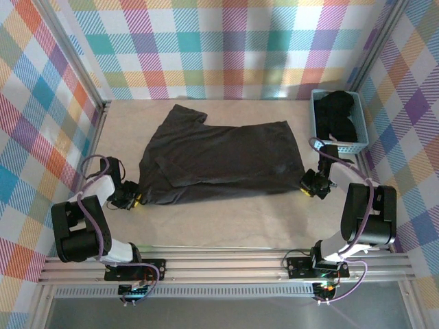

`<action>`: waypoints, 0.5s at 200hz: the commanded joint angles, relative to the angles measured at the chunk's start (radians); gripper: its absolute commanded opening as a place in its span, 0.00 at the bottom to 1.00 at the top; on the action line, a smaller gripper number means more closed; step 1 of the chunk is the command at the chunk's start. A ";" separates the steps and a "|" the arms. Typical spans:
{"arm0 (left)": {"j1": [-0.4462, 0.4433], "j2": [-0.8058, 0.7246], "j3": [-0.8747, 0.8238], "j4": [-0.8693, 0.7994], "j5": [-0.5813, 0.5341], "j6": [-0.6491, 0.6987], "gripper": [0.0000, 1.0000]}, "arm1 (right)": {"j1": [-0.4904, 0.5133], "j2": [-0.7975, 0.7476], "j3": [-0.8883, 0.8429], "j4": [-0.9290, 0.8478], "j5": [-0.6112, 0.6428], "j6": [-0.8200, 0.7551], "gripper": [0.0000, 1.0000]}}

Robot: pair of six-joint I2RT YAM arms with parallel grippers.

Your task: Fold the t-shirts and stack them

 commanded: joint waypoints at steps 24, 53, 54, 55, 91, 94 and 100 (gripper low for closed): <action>0.017 -0.182 0.011 -0.143 0.106 0.013 0.38 | 0.027 -0.112 0.033 -0.055 -0.017 0.001 0.31; 0.015 -0.331 -0.040 -0.209 0.149 -0.081 0.44 | 0.046 -0.179 0.046 -0.085 -0.015 -0.001 0.34; 0.016 -0.334 -0.042 -0.210 0.152 -0.083 0.44 | 0.046 -0.180 0.047 -0.087 -0.016 -0.001 0.34; 0.015 -0.335 -0.044 -0.211 0.152 -0.088 0.44 | 0.048 -0.181 0.047 -0.088 -0.017 -0.001 0.34; 0.017 -0.352 -0.110 -0.182 0.144 -0.260 0.49 | 0.085 -0.199 0.069 -0.095 -0.014 0.010 0.34; 0.017 -0.352 -0.115 -0.170 0.148 -0.280 0.49 | 0.086 -0.199 0.071 -0.095 -0.015 0.010 0.34; 0.017 -0.352 -0.124 -0.144 0.157 -0.321 0.49 | 0.089 -0.199 0.073 -0.096 -0.017 0.011 0.33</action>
